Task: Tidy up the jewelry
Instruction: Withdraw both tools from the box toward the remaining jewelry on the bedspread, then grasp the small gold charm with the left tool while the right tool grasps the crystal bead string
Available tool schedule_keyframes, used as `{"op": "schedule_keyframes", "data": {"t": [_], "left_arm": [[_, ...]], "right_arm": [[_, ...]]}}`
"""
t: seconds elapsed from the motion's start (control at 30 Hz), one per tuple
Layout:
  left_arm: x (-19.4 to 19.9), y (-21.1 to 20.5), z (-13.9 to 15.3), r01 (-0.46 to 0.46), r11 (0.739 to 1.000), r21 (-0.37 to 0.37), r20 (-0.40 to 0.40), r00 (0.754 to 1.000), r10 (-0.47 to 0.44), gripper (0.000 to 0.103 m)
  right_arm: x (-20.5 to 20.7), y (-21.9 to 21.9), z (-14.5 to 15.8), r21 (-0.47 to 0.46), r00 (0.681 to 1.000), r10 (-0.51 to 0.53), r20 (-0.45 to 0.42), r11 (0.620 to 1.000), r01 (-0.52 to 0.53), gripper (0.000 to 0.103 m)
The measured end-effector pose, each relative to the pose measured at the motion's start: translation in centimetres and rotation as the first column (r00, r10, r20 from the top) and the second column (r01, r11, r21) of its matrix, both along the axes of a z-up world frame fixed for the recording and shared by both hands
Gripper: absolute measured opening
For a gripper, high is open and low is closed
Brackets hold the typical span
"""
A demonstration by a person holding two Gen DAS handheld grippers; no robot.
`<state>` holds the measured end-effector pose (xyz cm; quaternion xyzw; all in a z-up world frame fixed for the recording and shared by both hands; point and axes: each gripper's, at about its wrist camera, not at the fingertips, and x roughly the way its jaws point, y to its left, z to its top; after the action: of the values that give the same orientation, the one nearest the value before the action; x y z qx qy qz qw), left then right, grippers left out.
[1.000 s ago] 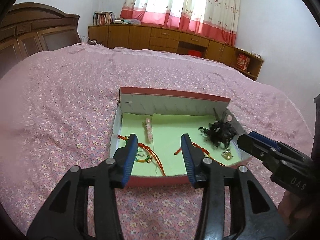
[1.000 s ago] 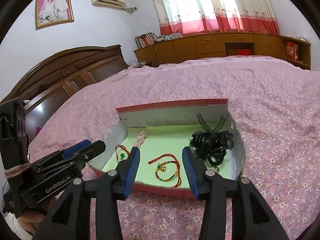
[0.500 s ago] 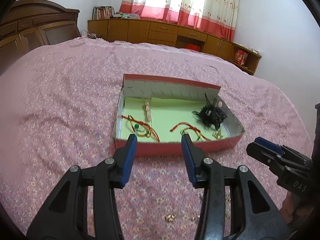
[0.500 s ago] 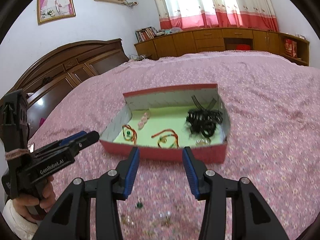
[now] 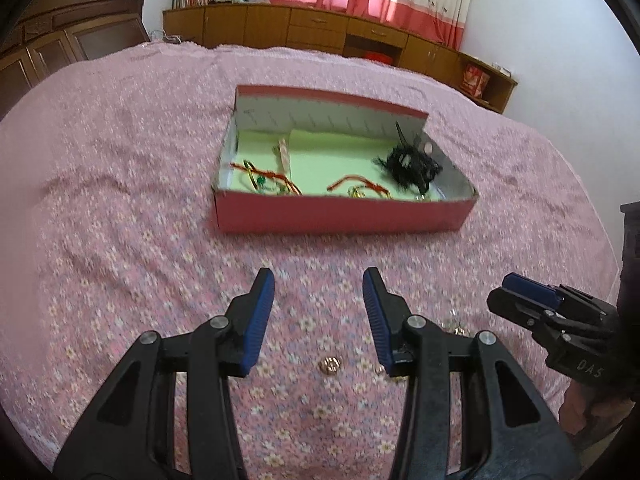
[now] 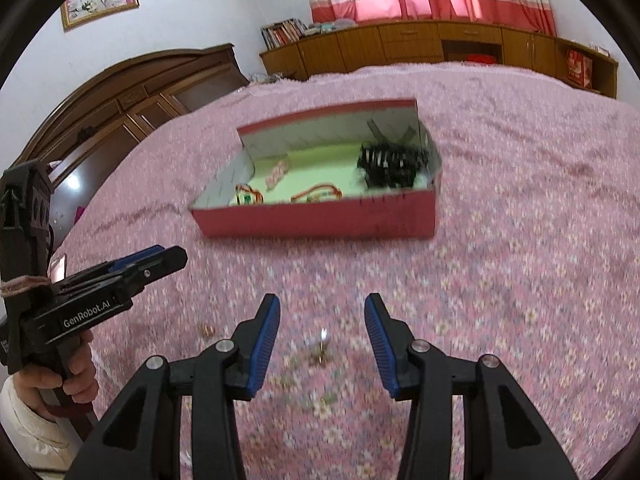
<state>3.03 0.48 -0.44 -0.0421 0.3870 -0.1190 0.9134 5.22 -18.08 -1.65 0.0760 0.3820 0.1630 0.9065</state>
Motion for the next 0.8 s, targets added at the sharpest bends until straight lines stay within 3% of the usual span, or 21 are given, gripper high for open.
{"op": "schedule_keyframes", "data": {"t": [0.53,0.8], "left_arm": [[-1.3,-1.2,-3.4,0.039,0.999,0.013,-0.090,0.995,-0.038,0.037],[-1.6,-1.5,-5.2,0.053,0.999,0.007,-0.141,0.989,-0.052,0.033]], "right_arm": [[-1.3,0.0,-3.6,-0.013,0.993,0.007,-0.116,1.000,-0.009,0.047],[-1.1,0.1,-4.5,-0.015,0.990,-0.004,-0.142,1.000,0.002,0.039]]}}
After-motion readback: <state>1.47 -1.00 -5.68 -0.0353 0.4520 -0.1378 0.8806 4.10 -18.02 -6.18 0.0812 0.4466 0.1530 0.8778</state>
